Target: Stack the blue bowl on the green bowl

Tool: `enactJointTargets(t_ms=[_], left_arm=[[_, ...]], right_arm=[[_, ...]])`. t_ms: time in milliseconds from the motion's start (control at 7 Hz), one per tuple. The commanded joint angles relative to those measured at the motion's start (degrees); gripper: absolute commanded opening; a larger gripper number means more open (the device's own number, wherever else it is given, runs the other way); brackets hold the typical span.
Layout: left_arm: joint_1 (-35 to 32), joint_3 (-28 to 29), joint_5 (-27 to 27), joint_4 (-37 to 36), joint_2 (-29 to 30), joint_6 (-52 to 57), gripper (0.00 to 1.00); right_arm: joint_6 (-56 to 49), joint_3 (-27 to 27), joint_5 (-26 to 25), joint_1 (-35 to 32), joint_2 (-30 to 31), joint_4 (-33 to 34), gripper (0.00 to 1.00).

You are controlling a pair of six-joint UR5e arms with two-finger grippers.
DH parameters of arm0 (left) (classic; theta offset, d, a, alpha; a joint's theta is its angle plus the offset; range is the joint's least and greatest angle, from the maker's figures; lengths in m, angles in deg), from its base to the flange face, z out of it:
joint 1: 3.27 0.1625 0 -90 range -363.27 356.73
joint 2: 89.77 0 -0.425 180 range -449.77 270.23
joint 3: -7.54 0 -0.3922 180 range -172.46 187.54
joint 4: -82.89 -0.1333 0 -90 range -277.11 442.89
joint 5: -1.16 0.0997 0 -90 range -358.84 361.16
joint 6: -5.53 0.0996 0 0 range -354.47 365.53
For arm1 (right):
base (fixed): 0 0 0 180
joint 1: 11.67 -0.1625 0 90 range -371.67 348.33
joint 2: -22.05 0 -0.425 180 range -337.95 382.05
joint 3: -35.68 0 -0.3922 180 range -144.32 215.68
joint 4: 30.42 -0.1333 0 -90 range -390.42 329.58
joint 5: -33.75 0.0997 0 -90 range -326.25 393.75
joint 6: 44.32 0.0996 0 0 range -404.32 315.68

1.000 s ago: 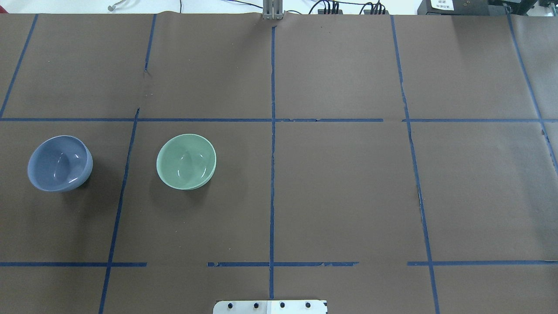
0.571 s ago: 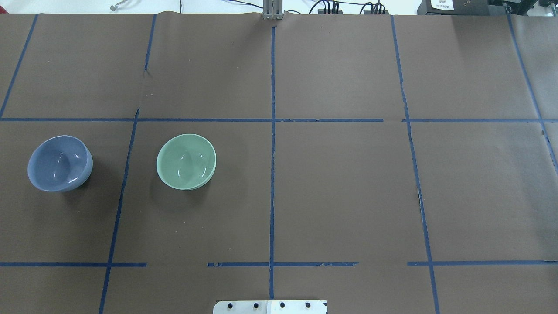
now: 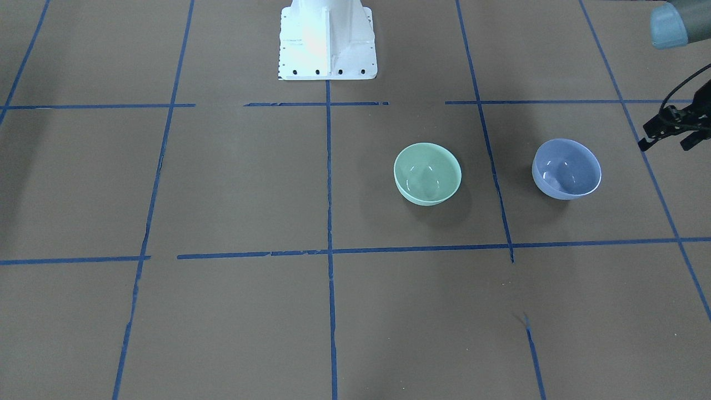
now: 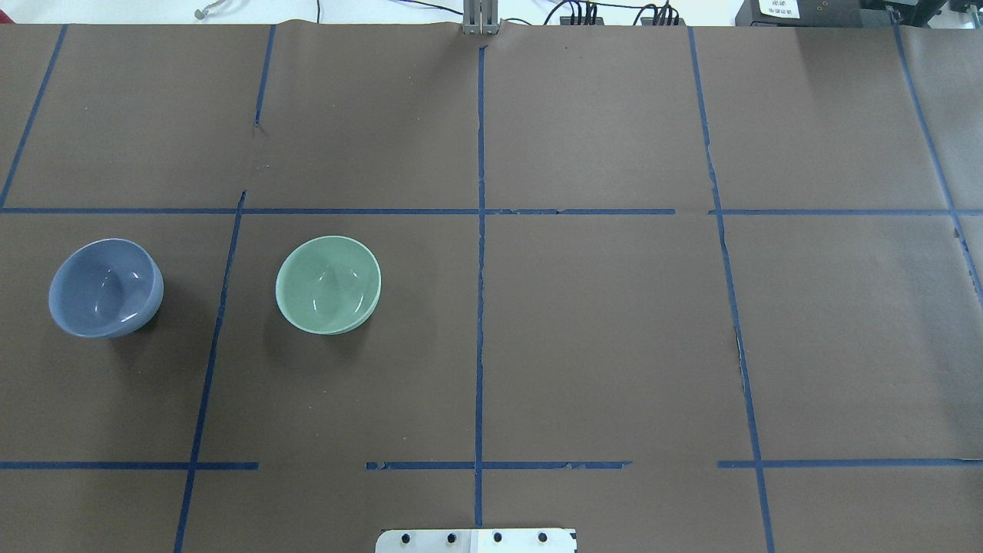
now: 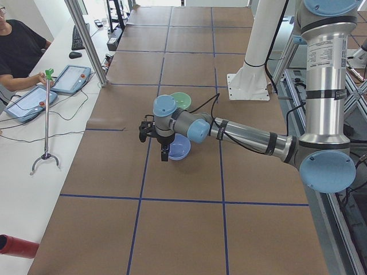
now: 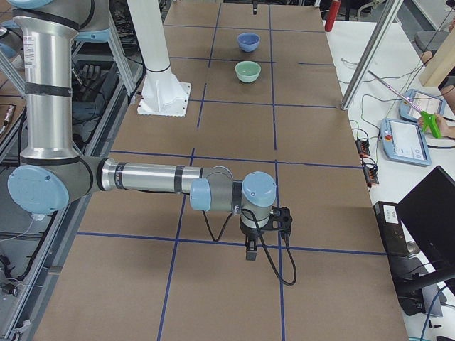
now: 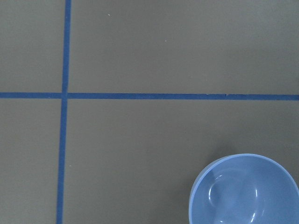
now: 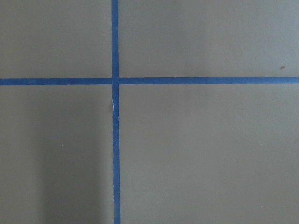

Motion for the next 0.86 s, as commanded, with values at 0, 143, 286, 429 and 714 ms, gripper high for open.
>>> enactJointTargets(t_ms=[0,143,286,429,714], left_arm=[[7.33,4.47,3.53,12.19,-1.53,-10.76,1.00],[9.62,5.54,4.42,13.43,-1.53,-12.44,1.00],[11.04,7.03,4.43,13.79,-1.10,-12.63,1.00],[12.53,7.48,4.52,13.80,-1.01,-12.54,1.00],[13.68,9.31,4.43,15.71,-1.00,-12.45,1.00]], right_arm=[[0.00,0.00,-0.06,0.00,0.00,-0.03,1.00],[0.00,0.00,-0.06,0.00,0.00,0.06,1.00],[0.00,0.00,-0.06,0.00,0.00,-0.02,1.00],[0.00,0.00,0.03,0.00,0.00,0.06,1.00],[0.00,0.00,-0.06,0.00,0.00,-0.02,1.00]])
